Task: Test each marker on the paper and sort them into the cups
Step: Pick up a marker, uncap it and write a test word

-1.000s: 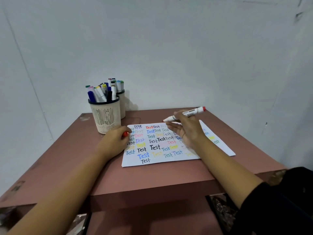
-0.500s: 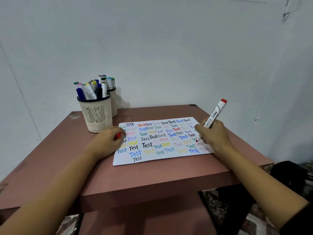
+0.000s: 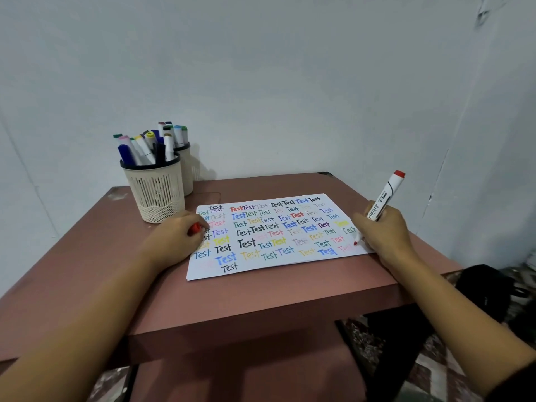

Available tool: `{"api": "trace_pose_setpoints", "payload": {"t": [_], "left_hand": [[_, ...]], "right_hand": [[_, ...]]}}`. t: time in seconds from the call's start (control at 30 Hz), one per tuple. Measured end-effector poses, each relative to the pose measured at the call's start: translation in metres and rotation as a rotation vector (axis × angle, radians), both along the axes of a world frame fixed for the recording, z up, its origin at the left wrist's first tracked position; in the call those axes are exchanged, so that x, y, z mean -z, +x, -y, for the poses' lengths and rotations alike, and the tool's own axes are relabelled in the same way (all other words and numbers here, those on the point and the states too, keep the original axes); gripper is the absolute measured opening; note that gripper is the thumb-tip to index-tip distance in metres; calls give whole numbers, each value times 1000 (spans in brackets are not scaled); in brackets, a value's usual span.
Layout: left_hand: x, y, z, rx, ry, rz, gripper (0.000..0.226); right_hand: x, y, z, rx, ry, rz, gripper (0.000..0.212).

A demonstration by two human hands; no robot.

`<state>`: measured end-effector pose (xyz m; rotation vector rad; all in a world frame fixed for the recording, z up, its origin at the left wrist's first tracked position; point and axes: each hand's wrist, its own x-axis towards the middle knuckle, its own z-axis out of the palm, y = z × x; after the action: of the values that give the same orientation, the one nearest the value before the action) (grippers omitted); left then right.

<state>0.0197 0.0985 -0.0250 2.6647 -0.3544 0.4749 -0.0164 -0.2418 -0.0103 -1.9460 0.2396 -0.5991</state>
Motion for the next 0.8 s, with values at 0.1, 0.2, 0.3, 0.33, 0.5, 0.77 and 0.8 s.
{"api": "trace_pose_setpoints", "payload": {"t": [0.1,0.2,0.3,0.33,0.5,0.77,0.8], "left_hand": [[0,0,0,3,3,-6,20],[-1,0,1,1,2,-8,21],[0,0,1,-2,3,-5,20],[0,0,1,-2,5,-6,20],[1,0,0,-8,21,-7,20],[1,0,0,-17,29,-18,20],[1,0,0,-19,25,-17,20]], "right_hand": [[1,-1,-1,4,-45,-5,26],[1,-1,-1,41,-89,3,28],[1,-1,1,59,-80,-3,29],[2,-1,2,49,-55,0,28],[1,-2,1,-3,-43,-20,32],[1,-1,6,32,71,31,32],[1,-2,6,29,47,18,31]]}}
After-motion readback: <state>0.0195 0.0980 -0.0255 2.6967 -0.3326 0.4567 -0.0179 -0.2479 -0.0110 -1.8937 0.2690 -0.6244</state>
